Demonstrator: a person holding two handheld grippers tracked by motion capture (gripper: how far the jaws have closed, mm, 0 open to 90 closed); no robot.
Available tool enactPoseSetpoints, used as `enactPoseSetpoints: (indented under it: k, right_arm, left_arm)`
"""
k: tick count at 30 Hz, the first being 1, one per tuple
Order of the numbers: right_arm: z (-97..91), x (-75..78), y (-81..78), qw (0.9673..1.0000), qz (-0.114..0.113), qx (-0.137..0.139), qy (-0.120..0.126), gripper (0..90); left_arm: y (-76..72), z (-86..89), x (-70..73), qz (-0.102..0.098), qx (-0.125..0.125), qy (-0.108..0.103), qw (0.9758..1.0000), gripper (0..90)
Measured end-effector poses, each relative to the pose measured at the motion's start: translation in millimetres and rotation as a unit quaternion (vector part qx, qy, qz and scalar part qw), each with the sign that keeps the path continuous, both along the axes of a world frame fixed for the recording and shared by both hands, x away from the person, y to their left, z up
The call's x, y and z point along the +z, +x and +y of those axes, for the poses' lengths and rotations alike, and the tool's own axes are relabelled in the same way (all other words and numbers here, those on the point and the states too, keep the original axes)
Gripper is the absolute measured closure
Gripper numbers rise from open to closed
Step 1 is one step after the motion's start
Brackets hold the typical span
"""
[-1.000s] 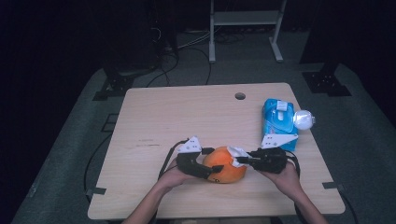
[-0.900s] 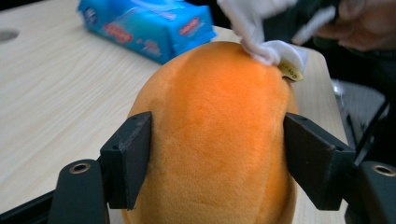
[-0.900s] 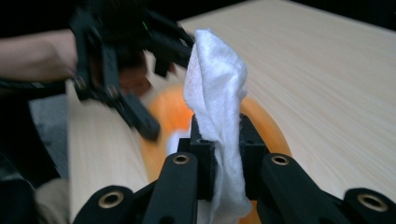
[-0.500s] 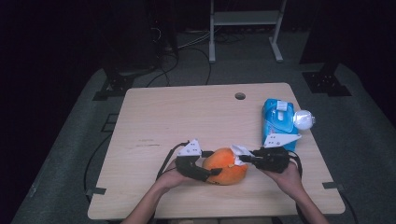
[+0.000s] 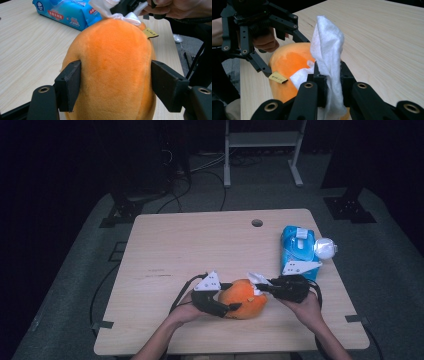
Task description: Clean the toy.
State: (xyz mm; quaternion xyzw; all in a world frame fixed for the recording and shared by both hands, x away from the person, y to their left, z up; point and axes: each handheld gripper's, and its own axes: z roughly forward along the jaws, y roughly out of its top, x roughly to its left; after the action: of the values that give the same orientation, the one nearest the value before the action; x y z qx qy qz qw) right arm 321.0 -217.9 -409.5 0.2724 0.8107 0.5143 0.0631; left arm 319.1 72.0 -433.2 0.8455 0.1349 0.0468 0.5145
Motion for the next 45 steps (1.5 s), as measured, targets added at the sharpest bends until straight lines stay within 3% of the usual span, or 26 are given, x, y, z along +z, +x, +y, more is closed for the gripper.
enactPoseSetpoints:
  k: [3, 6, 9, 12, 15, 17, 19, 21, 24, 28, 32, 34, 37, 40, 42, 45]
  right_arm:
    - [0.3, -1.2, -0.1, 1.0000, 0.003, 0.007, 0.003, 79.9]
    - [-1.4, -2.9, 0.2, 0.9998, 0.011, 0.017, 0.001, 80.0]
    - [-3.9, -2.7, 0.9, 0.9998, 0.012, 0.016, 0.002, 79.9]
    - [-0.7, -0.3, -1.2, 0.9999, 0.006, 0.014, 0.002, 80.0]
    - [8.8, 6.3, -5.6, 0.9994, -0.003, 0.032, 0.015, 80.0]
    - [18.8, 8.7, -8.3, 0.9988, -0.014, 0.047, 0.005, 79.9]
    - [22.8, 8.5, -9.8, 0.9986, -0.019, 0.049, -0.010, 79.9]
    - [19.6, 6.5, -8.0, 0.9987, -0.013, 0.048, -0.007, 79.9]
    - [10.7, 5.4, -5.8, 0.9991, -0.007, 0.043, -0.001, 79.7]
    - [6.1, 6.6, -4.9, 0.9994, -0.007, 0.034, -0.003, 79.8]
    - [20.2, 12.1, -12.2, 0.9984, -0.018, 0.054, -0.003, 79.9]
    - [26.8, 13.5, -14.6, 0.9975, -0.028, 0.064, -0.014, 79.8]
    - [23.2, 12.6, -12.5, 0.9976, -0.024, 0.062, -0.017, 79.8]
    - [10.4, 8.6, -7.6, 0.9988, -0.013, 0.046, -0.012, 79.7]
    - [2.9, 6.9, -5.3, 0.9992, -0.008, 0.038, -0.007, 79.5]
    - [-0.3, 5.6, -3.4, 0.9995, -0.005, 0.032, -0.005, 79.5]
  left_arm:
    - [4.5, 2.7, 0.7, 0.025, 0.002, -0.007, 0.9997, 19.8]
    - [10.5, 5.9, 0.0, 0.060, 0.018, -0.032, 0.9975, 15.7]
    - [6.5, 3.7, -0.3, 0.037, 0.015, -0.022, 0.9990, 24.3]
    - [1.1, -1.5, 2.4, 0.012, 0.011, -0.007, 0.9998, 26.7]
    - [-6.2, -9.5, 4.5, -0.011, -0.002, 0.007, 0.9999, 27.3]
    - [-8.2, -12.1, 5.1, -0.018, -0.007, 0.015, 0.9997, 25.7]
    - [-4.9, -8.6, 4.5, -0.003, -0.005, 0.005, 1.0000, 20.3]
    - [1.5, -3.9, 3.0, 0.026, 0.008, -0.014, 0.9995, 15.5]
    - [8.7, -1.6, -2.4, 0.066, 0.023, -0.024, 0.9973, 9.7]
    - [6.0, -4.1, -0.2, 0.053, 0.021, -0.016, 0.9982, 22.2]
    - [-2.0, -12.2, 4.7, 0.022, 0.020, 0.003, 0.9996, 24.4]
    - [-3.6, -13.1, 4.9, 0.015, 0.018, 0.011, 0.9997, 23.6]
    - [1.2, -8.6, 1.7, 0.034, 0.017, -0.003, 0.9993, 18.5]
    - [7.9, -6.4, -2.4, 0.066, 0.031, -0.010, 0.9973, 9.8]
    - [10.9, -6.5, -6.3, 0.084, 0.032, -0.018, 0.9958, 8.7]
    - [11.5, -6.1, -8.7, 0.086, 0.026, -0.018, 0.9958, 13.1]
